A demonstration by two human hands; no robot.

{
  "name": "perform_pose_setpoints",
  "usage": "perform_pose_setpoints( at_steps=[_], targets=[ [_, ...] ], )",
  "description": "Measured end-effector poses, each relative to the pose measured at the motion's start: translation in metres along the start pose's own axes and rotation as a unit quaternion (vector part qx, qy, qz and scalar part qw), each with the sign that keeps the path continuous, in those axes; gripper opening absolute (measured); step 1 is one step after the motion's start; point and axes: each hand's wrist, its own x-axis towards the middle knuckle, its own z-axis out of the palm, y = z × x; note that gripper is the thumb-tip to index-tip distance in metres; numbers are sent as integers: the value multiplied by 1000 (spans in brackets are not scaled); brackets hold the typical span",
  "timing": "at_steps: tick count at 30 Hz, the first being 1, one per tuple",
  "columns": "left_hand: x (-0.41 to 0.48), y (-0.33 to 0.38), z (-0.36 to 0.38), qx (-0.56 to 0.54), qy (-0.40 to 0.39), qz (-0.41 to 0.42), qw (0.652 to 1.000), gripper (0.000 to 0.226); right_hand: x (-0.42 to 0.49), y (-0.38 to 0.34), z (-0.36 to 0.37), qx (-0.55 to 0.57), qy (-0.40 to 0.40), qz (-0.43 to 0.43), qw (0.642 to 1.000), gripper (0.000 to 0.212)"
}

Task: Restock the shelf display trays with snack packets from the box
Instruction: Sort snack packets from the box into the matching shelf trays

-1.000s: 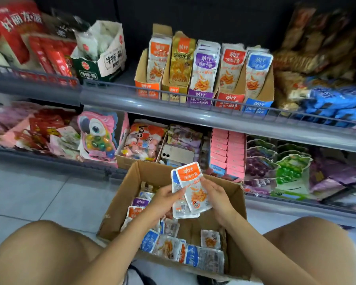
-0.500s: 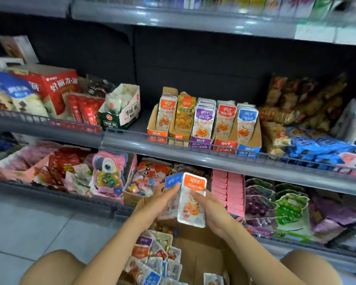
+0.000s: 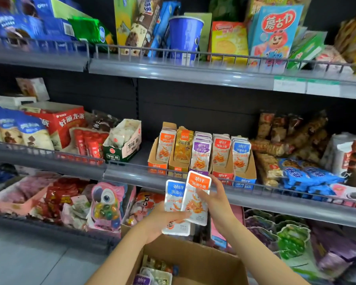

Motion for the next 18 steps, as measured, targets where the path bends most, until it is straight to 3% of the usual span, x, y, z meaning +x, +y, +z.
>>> perform_pose_setpoints(
  at_steps=[4,11,15,18],
  targets=[
    [-1,16,-7,35,9,39,999,34,9,-16,1,1,-36,-12,999,55],
    [13,44,-33,16,20,77,997,26,33,-42,3,14,-125,46,991,35],
    [31,58,-45,11,38,80,996,27,55,-55,5,-79,-111,8,991,44],
    [48,69,-57,-6,68,71,995,15,74,-65,8,-110,-81,-25,990,42]
  ],
)
